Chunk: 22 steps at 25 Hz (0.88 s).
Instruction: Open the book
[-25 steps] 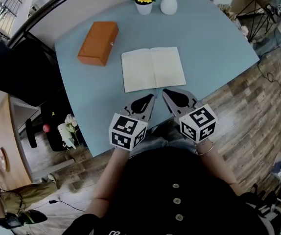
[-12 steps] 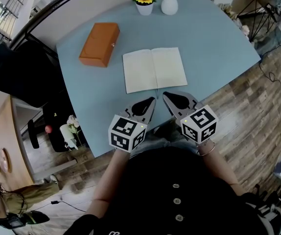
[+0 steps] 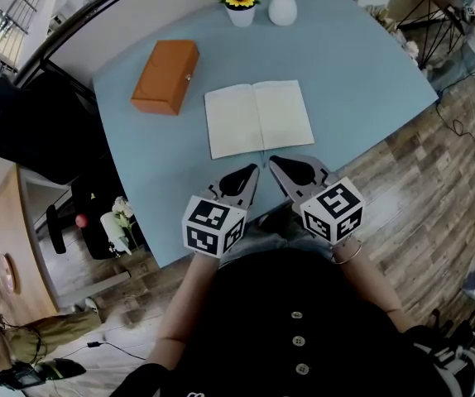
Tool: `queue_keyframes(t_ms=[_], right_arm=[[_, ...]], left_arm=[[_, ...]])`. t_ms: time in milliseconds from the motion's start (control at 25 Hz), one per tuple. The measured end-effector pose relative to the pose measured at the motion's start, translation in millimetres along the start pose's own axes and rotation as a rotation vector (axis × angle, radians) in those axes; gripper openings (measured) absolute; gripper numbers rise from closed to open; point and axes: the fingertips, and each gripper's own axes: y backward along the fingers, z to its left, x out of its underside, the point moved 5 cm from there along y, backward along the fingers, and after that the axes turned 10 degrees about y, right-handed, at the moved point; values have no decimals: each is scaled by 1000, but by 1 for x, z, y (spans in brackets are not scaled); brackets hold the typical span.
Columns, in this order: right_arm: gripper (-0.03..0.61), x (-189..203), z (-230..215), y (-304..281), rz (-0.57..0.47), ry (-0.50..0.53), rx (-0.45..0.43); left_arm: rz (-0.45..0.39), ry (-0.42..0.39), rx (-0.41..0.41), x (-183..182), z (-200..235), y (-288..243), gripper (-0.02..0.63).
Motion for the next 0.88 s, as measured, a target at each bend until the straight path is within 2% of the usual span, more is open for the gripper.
queue_keyframes(t_ms=[880], right_arm=[[2,-4,-1,0,24,-9,5]], left_arm=[[-7,4,5,-4,2,-2,12]])
